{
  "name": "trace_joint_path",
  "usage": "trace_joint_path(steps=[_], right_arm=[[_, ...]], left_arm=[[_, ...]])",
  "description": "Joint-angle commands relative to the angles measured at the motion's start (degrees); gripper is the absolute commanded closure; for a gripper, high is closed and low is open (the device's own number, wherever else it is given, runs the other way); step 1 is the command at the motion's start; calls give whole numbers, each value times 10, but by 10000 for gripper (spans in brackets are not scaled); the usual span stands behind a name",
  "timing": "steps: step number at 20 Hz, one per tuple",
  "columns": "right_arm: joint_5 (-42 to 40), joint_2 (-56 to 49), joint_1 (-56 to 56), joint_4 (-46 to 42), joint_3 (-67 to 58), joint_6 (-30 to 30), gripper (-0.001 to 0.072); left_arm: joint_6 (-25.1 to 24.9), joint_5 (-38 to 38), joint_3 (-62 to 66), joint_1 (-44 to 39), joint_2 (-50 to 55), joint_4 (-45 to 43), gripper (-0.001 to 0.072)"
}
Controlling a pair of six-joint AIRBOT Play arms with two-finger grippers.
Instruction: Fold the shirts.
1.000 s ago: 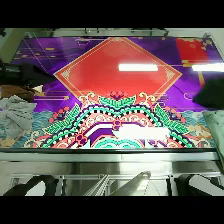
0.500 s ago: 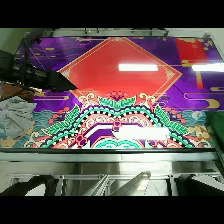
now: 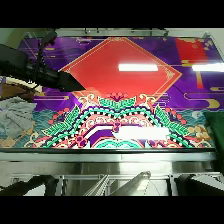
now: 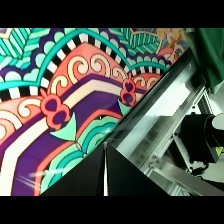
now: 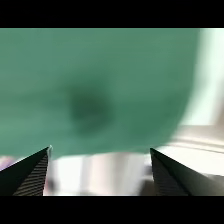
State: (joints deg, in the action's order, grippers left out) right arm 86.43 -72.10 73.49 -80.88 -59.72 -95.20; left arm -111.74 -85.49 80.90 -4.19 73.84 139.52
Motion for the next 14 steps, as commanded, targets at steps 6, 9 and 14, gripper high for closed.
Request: trace_joint_path(steps=[6, 9, 14], right_arm=[[57, 36, -317, 432, -92, 139, 650], [3, 80, -449, 581, -92, 285, 681], [-97, 223, -597, 590, -2, 452, 681]], left_arm=[[32, -29, 124, 17, -2, 0, 686], [32, 3, 55, 17, -54, 0, 687], [23, 99, -229, 17, -260, -3, 686]])
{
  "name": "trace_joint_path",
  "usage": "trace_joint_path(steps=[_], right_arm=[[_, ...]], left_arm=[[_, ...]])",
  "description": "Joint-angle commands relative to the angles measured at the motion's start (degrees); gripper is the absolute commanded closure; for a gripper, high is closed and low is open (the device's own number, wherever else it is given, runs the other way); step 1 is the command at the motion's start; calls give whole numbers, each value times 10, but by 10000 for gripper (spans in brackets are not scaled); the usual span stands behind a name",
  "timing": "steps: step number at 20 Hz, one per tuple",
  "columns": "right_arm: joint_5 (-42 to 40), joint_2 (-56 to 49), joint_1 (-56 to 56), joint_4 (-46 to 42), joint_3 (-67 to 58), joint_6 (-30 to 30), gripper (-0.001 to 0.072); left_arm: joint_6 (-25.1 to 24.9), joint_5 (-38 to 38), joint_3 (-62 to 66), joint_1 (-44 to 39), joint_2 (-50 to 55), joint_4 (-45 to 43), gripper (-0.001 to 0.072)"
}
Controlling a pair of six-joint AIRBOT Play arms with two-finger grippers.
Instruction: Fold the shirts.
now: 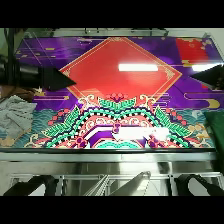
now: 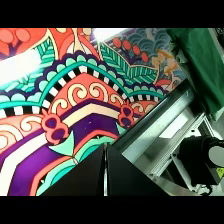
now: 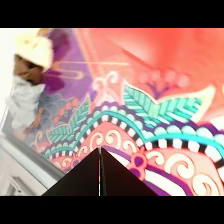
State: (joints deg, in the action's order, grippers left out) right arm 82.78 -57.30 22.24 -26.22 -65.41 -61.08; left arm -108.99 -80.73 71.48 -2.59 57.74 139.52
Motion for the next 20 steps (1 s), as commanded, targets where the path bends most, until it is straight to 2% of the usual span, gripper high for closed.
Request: trace_joint_path(steps=[1, 3, 5, 9, 20], right_arm=[[-89, 110, -109, 37, 106, 137, 681], [-188, 180, -153, 29, 227, 172, 681], [-273, 215, -175, 29, 306, 171, 682], [-268, 204, -174, 51, 312, 169, 681], [-266, 204, -174, 70, 312, 157, 681]], left_arm=[[-4, 63, -190, 0, -137, -3, 686], [-4, 87, -276, 1, -195, -3, 686], [1, 106, -329, 1, -237, -3, 686], [12, 101, -351, 1, -278, -1, 686], [20, 101, -351, 1, -278, -3, 687]])
